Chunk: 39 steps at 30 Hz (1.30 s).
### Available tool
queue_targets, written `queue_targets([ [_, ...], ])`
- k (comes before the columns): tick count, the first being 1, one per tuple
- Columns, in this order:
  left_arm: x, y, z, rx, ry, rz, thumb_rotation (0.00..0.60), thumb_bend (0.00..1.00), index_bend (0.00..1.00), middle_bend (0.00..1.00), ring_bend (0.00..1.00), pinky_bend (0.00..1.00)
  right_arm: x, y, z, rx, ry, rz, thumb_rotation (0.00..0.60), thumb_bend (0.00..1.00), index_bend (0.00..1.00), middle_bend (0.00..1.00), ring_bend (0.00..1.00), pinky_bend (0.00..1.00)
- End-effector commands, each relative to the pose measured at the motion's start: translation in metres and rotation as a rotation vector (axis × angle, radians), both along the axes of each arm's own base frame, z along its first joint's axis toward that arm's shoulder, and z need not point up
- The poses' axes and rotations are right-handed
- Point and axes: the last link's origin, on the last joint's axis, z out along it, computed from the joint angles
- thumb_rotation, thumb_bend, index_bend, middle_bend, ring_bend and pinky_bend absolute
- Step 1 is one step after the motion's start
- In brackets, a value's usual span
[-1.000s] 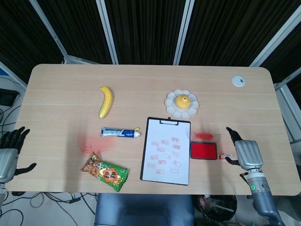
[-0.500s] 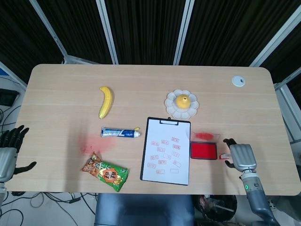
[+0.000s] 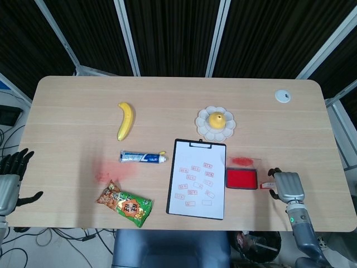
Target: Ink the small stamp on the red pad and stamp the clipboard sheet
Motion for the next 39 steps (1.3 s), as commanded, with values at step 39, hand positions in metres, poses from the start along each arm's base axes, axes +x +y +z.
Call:
queue_targets([
  [39, -0.001, 0.002, 0.001, -0.01, -0.01, 0.018, 0.6, 0.02, 0.0, 0.0, 0.0, 0.0, -0.001, 0.0, -0.017, 0.025, 0.008, 0.036, 0.6, 0.41, 0.5, 0.45, 0.68, 0.8],
])
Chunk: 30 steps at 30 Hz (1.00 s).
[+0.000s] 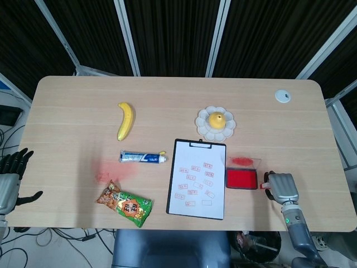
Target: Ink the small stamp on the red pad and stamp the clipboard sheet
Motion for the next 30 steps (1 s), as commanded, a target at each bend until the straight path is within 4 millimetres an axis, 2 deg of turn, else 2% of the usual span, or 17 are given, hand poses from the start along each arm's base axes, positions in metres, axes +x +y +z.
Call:
queue_targets([
  [1, 0.0, 0.0, -0.0001, -0.001, -0.001, 0.0, 0.6, 0.02, 0.0, 0.0, 0.0, 0.0, 0.0001, -0.0002, 0.0001, -0.001, 0.001, 0.002, 0.6, 0.41, 0.5, 0.45, 0.68, 0.8],
  [23, 0.0001, 0.0, 0.0005, 0.0, -0.004, 0.001, 0.6, 0.02, 0.0, 0.0, 0.0, 0.0, -0.0033, -0.003, 0.0002, -0.007, 0.01, -0.009, 0.6, 0.42, 0.52, 0.46, 0.68, 0.8],
  [30, 0.0003, -0.0003, 0.0005, -0.001, -0.005, 0.0, 0.6, 0.02, 0.0, 0.0, 0.0, 0.0, -0.0033, -0.0028, -0.0001, -0.009, 0.011, -0.009, 0.6, 0.48, 0.56, 0.49, 0.68, 0.8],
])
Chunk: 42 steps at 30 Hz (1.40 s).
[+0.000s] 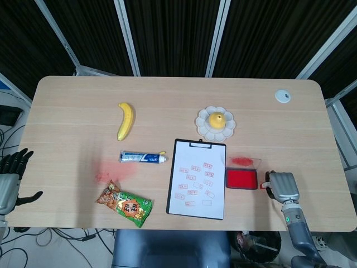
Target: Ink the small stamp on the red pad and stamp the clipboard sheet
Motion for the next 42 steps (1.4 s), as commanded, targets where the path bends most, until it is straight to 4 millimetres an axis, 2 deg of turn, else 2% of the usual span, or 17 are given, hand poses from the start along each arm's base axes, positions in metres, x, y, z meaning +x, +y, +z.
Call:
queue_targets([
  [1, 0.0, 0.0, 0.0, 0.0, 0.0, -0.001, 0.6, 0.02, 0.0, 0.0, 0.0, 0.0, 0.0, 0.0, 0.0, -0.001, 0.0, 0.0, 0.6, 0.49, 0.56, 0.49, 0.68, 0.8],
  [24, 0.0, 0.0, 0.001, 0.001, -0.006, 0.0, 0.6, 0.02, 0.0, 0.0, 0.0, 0.0, 0.004, 0.0, 0.002, -0.014, -0.038, 0.05, 0.6, 0.6, 0.7, 0.63, 0.73, 0.8],
  [31, 0.0, 0.0, 0.001, 0.0, -0.01, 0.002, 0.6, 0.02, 0.0, 0.0, 0.0, 0.0, 0.012, 0.001, 0.001, -0.021, -0.124, 0.092, 0.6, 0.67, 0.75, 0.66, 0.76, 0.84],
  [42, 0.0, 0.001, 0.002, 0.0, -0.018, 0.004, 0.6, 0.02, 0.0, 0.0, 0.0, 0.0, 0.033, -0.001, -0.003, -0.053, -0.277, 0.177, 0.6, 0.72, 0.83, 0.74, 0.82, 0.86],
])
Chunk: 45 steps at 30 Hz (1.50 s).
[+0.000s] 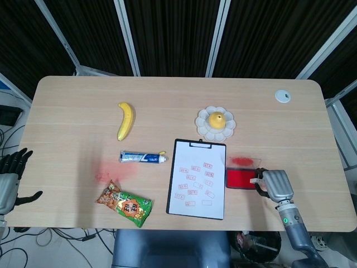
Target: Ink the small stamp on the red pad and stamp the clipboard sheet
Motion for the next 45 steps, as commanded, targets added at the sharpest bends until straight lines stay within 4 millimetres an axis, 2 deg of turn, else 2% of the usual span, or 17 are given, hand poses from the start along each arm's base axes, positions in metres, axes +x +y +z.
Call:
queue_targets([
  [1, 0.0, 0.0, 0.0, 0.0, -0.002, 0.001, 0.6, 0.02, 0.0, 0.0, 0.0, 0.0, 0.01, -0.002, -0.005, -0.008, -0.034, 0.03, 0.6, 0.72, 0.84, 0.74, 0.83, 0.86],
  [9, 0.0, 0.0, 0.001, -0.003, -0.01, 0.005, 0.6, 0.02, 0.0, 0.0, 0.0, 0.0, 0.028, -0.006, -0.021, -0.004, -0.065, 0.057, 0.6, 0.74, 0.9, 0.8, 0.87, 0.88],
  [17, 0.0, 0.0, 0.001, -0.004, -0.013, 0.006, 0.6, 0.02, 0.0, 0.0, 0.0, 0.0, 0.039, -0.012, -0.032, -0.015, -0.049, 0.051, 0.6, 0.74, 0.9, 0.8, 0.88, 0.88],
  [32, 0.0, -0.001, 0.001, -0.007, -0.022, 0.011, 0.6, 0.02, 0.0, 0.0, 0.0, 0.0, 0.04, -0.013, -0.047, 0.023, 0.008, 0.005, 0.6, 0.74, 0.91, 0.81, 0.88, 0.88],
  [45, 0.0, -0.001, 0.001, -0.007, -0.022, 0.014, 0.6, 0.02, 0.0, 0.0, 0.0, 0.0, 0.033, -0.011, -0.059, 0.042, 0.03, -0.032, 0.6, 0.74, 0.91, 0.81, 0.88, 0.88],
])
